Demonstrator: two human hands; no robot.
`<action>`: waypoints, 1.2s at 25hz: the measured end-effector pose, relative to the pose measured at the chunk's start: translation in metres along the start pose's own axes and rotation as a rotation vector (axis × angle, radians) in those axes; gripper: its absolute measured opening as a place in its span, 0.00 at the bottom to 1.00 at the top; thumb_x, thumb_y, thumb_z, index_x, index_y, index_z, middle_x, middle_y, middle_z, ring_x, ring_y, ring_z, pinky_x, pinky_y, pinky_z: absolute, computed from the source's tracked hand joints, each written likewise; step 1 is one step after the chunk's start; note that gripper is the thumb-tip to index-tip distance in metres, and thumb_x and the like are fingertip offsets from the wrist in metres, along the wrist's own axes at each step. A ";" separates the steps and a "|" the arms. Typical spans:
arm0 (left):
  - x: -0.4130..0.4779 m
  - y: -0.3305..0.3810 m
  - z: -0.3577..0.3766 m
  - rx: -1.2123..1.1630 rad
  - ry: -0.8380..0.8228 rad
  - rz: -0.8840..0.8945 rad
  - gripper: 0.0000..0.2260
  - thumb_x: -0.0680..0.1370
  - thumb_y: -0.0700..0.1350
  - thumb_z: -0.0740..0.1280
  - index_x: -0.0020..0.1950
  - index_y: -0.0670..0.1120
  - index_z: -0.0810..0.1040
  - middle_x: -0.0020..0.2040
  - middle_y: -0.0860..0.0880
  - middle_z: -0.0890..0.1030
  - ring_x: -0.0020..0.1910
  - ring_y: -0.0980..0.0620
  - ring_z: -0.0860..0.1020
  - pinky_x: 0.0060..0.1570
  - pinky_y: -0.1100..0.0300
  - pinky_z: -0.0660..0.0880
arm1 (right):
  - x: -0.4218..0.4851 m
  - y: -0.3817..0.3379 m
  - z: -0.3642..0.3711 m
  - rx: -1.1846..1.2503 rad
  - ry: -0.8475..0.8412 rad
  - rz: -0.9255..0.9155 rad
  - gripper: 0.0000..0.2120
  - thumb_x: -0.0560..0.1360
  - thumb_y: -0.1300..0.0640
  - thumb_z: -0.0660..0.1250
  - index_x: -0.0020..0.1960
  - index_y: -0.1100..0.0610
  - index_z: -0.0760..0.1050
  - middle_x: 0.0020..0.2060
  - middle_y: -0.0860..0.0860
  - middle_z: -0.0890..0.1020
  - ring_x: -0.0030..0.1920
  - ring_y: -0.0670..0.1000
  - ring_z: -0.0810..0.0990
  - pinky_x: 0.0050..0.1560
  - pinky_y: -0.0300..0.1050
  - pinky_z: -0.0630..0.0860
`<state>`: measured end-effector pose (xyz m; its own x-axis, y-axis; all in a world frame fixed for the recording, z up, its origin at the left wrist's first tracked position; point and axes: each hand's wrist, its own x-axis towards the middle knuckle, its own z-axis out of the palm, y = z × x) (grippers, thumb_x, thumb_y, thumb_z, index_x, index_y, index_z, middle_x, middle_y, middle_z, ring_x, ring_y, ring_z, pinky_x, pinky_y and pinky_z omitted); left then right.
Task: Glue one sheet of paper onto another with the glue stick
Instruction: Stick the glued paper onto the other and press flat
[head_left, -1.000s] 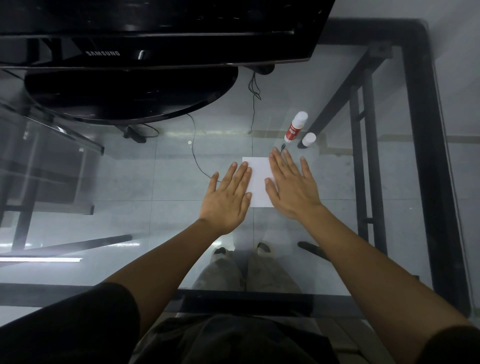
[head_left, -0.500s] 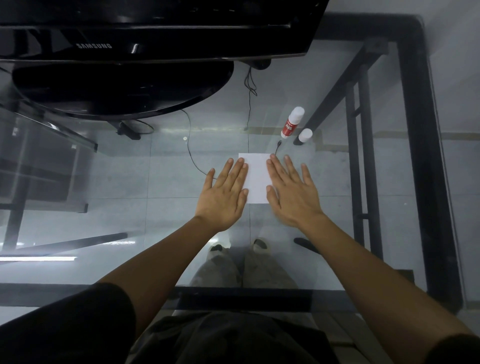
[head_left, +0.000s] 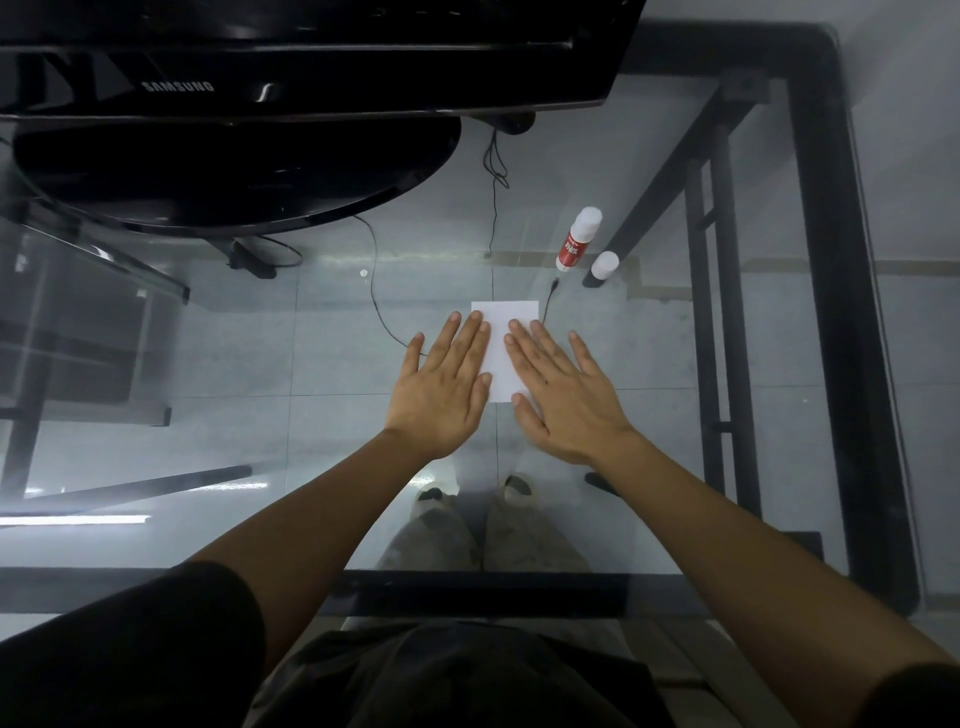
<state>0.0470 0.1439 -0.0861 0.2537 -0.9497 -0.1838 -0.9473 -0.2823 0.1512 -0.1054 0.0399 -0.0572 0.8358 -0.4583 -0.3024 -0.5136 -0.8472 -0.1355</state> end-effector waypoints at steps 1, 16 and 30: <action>0.000 0.000 0.000 0.002 -0.001 0.001 0.25 0.80 0.58 0.38 0.74 0.49 0.37 0.74 0.53 0.38 0.72 0.54 0.32 0.70 0.49 0.37 | 0.002 0.001 0.000 0.000 -0.003 0.004 0.30 0.76 0.42 0.38 0.72 0.52 0.33 0.75 0.50 0.42 0.73 0.49 0.36 0.69 0.50 0.30; 0.002 0.003 -0.012 -0.040 -0.089 0.004 0.28 0.79 0.58 0.37 0.75 0.48 0.40 0.78 0.49 0.44 0.73 0.52 0.36 0.70 0.49 0.38 | 0.019 0.037 -0.010 0.127 -0.108 -0.010 0.40 0.74 0.34 0.52 0.74 0.50 0.35 0.75 0.46 0.39 0.74 0.47 0.36 0.68 0.54 0.32; 0.034 -0.045 -0.045 0.141 -0.238 0.287 0.25 0.76 0.61 0.32 0.72 0.57 0.31 0.76 0.57 0.39 0.71 0.50 0.30 0.66 0.41 0.30 | 0.021 0.037 -0.016 0.122 -0.156 -0.022 0.43 0.72 0.32 0.53 0.73 0.51 0.33 0.75 0.45 0.36 0.73 0.46 0.35 0.69 0.59 0.34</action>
<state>0.1069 0.1179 -0.0554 -0.0623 -0.9245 -0.3760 -0.9949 0.0275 0.0971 -0.1032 -0.0054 -0.0533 0.8118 -0.3845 -0.4395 -0.5230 -0.8135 -0.2544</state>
